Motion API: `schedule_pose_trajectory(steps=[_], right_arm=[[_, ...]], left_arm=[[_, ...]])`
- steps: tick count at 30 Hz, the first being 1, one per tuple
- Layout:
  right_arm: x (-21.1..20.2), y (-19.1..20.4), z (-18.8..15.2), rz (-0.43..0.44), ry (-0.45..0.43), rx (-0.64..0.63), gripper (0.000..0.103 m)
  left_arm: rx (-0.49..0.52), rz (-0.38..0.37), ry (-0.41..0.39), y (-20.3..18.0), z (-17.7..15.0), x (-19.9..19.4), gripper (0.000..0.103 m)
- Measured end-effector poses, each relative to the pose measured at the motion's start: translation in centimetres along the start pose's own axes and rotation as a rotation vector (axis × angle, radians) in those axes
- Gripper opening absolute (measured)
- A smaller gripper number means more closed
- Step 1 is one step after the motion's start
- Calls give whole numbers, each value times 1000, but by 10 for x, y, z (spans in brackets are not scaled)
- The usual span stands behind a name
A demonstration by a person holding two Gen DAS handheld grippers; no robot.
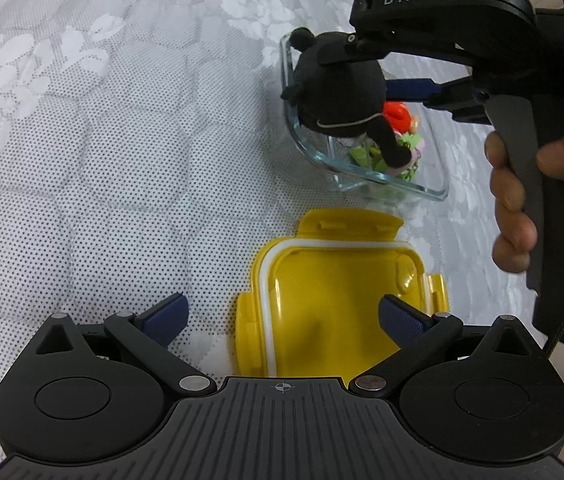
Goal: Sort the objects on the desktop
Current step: 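Carry the black plush over the glass container and lower it inside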
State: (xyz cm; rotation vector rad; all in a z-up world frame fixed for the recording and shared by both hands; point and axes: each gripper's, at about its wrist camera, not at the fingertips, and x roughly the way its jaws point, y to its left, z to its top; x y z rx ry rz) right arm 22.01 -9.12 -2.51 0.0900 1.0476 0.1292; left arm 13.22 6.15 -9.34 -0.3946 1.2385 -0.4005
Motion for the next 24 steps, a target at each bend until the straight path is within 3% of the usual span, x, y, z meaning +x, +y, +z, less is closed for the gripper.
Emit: schedule_pose_trajectory(steps=[9,13,16,17,19,24], right_arm=[[10,1,2,-12,13,-9,61],[8,3,8,-10,60,-34,60],[-23,-12,15,37,-4,29,59],[-30,-15,15,29,-5,26,56],[-27,-12,15,22,-2,16,33],[-16,-4,13,7,7,-10,31]], left_arm=[[7,3,5,4,9,18,103],[4,5,6,6,11,22,103],[-9,5,1,10,14,26,103],[-9,3,-1,10,16,28,103],[-2,1,-1,9,17,32,103],[9,8,3,8,21,42,103]])
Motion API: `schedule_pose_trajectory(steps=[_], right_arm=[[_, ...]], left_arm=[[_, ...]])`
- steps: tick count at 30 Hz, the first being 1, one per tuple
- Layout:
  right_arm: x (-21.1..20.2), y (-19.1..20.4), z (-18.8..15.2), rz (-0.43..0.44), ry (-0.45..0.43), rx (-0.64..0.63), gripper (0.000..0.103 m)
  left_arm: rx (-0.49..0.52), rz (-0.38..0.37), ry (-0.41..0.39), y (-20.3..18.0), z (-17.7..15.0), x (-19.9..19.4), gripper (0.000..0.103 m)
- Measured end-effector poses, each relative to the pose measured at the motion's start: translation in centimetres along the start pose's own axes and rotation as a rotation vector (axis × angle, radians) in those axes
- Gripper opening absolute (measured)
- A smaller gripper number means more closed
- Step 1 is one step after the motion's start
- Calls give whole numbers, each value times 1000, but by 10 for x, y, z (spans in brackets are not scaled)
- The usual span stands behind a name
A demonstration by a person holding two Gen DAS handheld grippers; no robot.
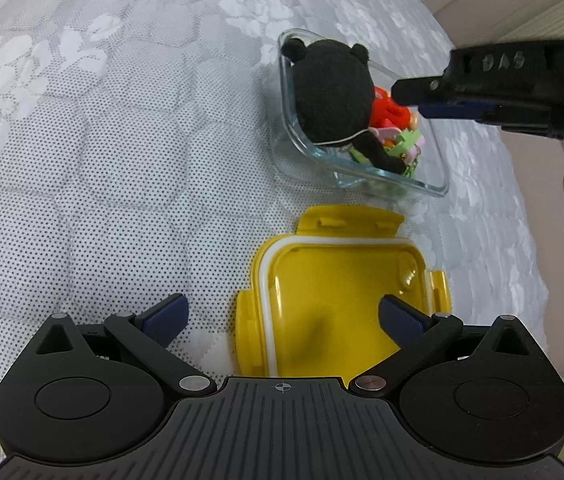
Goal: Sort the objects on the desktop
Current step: 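Carry the black plush over the glass container and lower it inside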
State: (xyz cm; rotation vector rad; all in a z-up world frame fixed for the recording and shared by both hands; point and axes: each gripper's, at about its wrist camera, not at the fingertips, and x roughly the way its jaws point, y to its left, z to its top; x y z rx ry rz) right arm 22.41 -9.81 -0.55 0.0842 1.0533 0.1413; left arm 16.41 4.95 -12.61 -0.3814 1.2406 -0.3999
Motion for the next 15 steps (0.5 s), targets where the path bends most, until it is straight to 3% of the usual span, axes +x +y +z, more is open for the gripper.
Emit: schedule_pose_trajectory(steps=[15], right_arm=[[41,12,-3,-39,17,-68,35]], left_arm=[[2,1,18,9,6,18,103]])
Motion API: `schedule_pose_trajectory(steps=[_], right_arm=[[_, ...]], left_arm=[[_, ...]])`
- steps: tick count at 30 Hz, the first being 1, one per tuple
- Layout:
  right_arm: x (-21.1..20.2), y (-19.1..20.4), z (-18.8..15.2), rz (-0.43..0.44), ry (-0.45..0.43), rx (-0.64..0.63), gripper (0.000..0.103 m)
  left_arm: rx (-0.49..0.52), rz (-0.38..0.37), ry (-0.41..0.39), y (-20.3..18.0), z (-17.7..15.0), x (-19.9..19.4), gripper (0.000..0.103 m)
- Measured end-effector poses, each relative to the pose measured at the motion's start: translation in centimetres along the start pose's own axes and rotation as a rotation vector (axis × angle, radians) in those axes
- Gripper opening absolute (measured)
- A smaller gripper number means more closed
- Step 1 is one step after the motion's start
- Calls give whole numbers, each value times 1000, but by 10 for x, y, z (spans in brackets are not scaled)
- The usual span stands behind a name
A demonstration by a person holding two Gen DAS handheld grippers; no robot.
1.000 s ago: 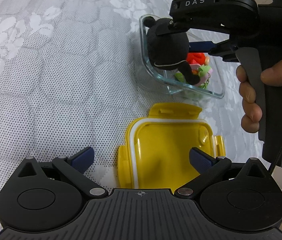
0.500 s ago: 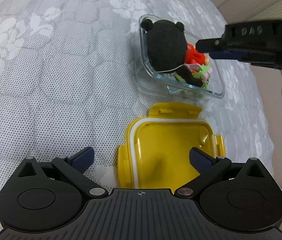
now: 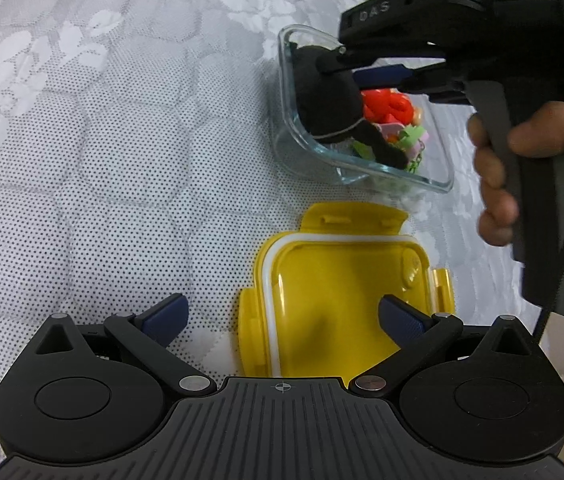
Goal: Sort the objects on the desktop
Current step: 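Carry the black plush over the glass container and lower it inside, then open the right gripper to release the plush and pull back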
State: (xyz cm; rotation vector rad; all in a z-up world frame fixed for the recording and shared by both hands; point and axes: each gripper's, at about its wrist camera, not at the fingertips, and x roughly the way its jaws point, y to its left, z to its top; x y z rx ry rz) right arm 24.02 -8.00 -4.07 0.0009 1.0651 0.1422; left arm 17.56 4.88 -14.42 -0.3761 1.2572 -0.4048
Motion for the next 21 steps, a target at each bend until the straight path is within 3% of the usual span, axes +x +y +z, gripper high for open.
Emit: schedule_pose_trajectory(steps=[6,9,15,21], right_arm=[[-19,-8,4,22,15,-31,36],[-33,-9,-6,4,52,-172,36],[-34,-16,-9,35,73,-169,35],[-35,-23,-11,68,92,-159,35]], left_arm=[[-9,-2,-7,4,6,8,103],[-9,-1,-7,5,9,14,103],[-4,3,-6,17,10,27,103],[-4,12,0,10,-1,5,103]])
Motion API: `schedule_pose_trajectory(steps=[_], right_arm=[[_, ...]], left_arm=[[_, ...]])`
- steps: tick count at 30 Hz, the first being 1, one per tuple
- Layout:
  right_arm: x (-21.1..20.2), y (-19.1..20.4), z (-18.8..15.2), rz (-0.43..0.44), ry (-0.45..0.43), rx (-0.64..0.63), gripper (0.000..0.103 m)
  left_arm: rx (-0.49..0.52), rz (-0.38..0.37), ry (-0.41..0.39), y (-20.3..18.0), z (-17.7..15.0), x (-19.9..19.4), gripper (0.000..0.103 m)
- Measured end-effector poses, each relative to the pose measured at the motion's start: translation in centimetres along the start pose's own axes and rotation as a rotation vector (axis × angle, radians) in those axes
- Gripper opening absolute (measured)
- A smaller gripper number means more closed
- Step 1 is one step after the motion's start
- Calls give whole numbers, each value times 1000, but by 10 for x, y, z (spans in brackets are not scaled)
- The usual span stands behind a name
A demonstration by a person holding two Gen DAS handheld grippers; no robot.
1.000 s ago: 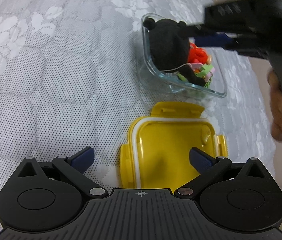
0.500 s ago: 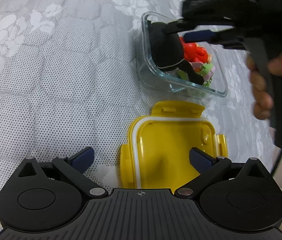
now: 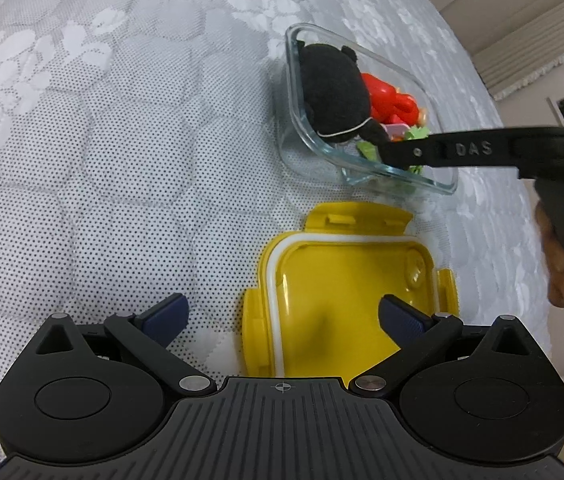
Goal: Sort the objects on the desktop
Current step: 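Open the right gripper to release the plush and pull back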
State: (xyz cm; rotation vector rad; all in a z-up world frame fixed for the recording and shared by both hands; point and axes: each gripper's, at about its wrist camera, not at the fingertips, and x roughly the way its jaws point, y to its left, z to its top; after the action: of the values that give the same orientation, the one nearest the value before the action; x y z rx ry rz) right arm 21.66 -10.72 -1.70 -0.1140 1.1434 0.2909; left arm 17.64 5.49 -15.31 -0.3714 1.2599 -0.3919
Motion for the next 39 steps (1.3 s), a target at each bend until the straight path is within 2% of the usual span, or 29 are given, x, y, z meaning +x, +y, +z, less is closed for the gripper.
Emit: schedule_pose_trajectory(steps=[2,3,6,12,15,16,18,19,20,24,28,30,32,33,34,39], right_arm=[[0,-2,-1,12,5,3,26],[0,-3,-2,17,8,4,16],[-1,-6,-3,35,16,9,2],[-2,-13,-6,69,32,18,2],[-2,-16,-8,87,40,22,6],[-1,-12,-7,48,45,-5,7],[-2,4,3,-82,77,-114,7],[0,5,1,-107,96,-156,9],[3,4,0,-105,120,-176,10],[10,-2,-1,-60,182,-182,31],[11,-5,0,-20,186,-162,34],[9,-6,0,1,178,-146,31],[8,-8,1,22,170,-130,22],[8,-8,1,32,166,-121,8],[7,-9,2,43,162,-113,4],[4,-12,3,94,142,-72,4]], left_arm=[[1,2,2,-4,-16,-24,103],[1,2,3,-4,-18,-29,103],[3,1,4,-6,-21,-34,103],[2,6,5,-8,-25,-37,103],[-12,11,-4,-9,-29,-40,103],[-13,10,-5,-9,-29,-41,103],[-12,8,-5,-11,-29,-40,103],[-11,7,-4,-12,-29,-38,103],[-9,6,-3,-13,-29,-37,103],[-7,3,-6,-18,-29,-33,103],[-7,6,-1,-22,-29,-28,103],[-7,7,0,-24,-29,-25,103],[-8,8,1,-25,-28,-23,103],[-9,9,1,-25,-28,-23,103],[-8,9,2,-26,-28,-22,103],[-3,9,1,-30,-29,-18,103]])
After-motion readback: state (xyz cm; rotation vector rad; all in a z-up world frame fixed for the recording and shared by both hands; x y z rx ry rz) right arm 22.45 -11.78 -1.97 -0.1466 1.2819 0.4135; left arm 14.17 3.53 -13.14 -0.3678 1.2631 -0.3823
